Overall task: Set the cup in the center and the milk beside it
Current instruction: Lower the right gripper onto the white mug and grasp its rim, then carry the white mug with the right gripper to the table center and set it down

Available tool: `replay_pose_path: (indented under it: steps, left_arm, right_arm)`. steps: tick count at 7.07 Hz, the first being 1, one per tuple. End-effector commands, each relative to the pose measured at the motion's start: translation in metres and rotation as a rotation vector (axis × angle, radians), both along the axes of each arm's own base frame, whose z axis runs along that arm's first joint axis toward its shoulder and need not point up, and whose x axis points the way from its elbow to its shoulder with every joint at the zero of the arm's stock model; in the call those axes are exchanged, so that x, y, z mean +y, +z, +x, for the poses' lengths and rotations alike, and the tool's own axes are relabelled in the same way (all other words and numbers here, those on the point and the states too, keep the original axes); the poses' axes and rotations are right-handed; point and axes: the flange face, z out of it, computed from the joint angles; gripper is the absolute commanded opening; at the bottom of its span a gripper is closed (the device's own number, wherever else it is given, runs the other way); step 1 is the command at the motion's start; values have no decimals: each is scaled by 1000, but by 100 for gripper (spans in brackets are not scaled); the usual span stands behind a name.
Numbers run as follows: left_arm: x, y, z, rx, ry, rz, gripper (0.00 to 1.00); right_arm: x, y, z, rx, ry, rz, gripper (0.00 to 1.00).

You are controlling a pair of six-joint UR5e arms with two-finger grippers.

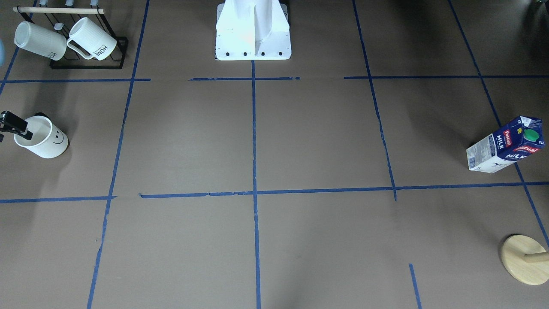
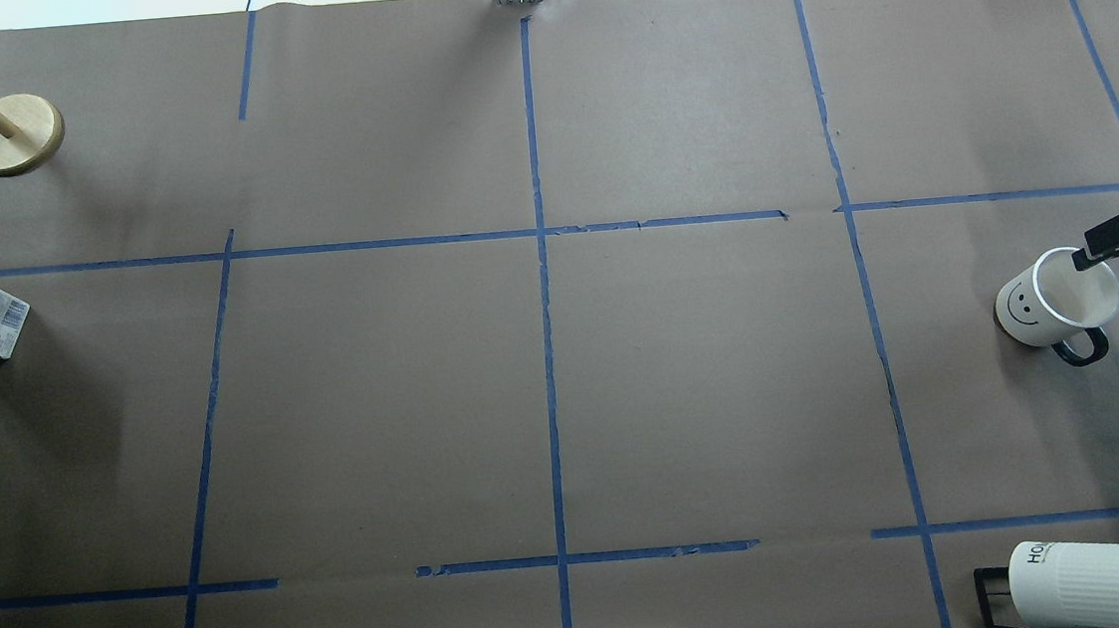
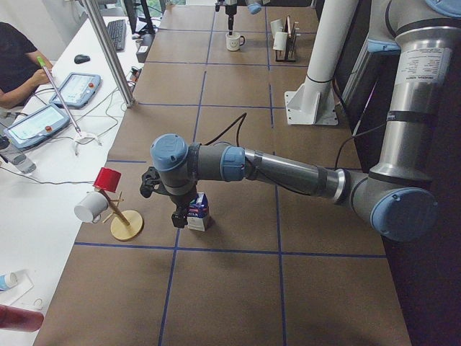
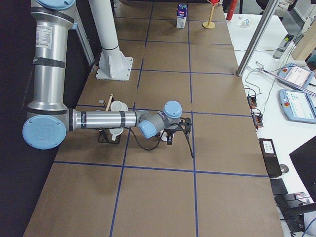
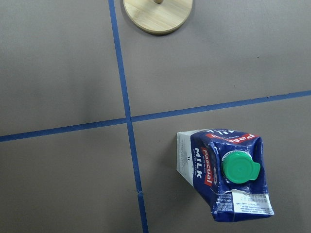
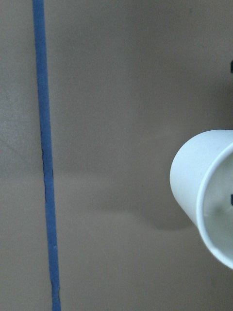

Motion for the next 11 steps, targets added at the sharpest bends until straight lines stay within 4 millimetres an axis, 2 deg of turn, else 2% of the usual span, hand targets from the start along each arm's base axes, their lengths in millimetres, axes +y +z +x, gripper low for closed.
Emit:
replay_pose_path:
  steps: [1, 2, 3, 4, 5, 6, 7, 8, 9, 10, 11]
  left_arm:
    - [0, 0, 0, 0, 0, 0, 100]
    - [0, -1, -1, 0, -1, 2, 100]
    - [1, 0, -1, 0, -1, 1, 100]
    - [1, 1, -1, 2, 0, 0, 100]
    - [1, 0, -1, 2, 0, 1, 100]
    - [1, 0, -1, 2, 0, 1, 100]
    - [1, 0, -1, 2, 0, 1, 100]
    - [1, 0, -1, 1, 0, 3, 100]
    - [1, 0, -1, 1, 0, 3, 100]
    - [0, -1, -1, 3, 0, 5, 100]
    - [0, -1, -1, 1, 0, 4, 100]
  right_arm:
    - [-1, 1, -9, 7, -9, -2, 21]
    - [-1, 0, -12, 6, -15, 0, 0]
    - [-2, -7, -13, -3, -17, 12, 0]
    - [-5, -49, -23, -41, -31, 75, 0]
    - [-12, -103, -53, -93, -43, 113, 0]
    - [-39, -177, -120, -163, -40, 94, 0]
    - [-69, -254, -176, -180, -14, 36, 0]
    - [-80, -322, -255, -125, 32, -15, 0]
    - [-95, -366, -311, -101, 140, -55, 0]
    - [-113, -399, -355, -94, 180, -120, 0]
    - [-114, -400, -383, -69, 166, -132, 0]
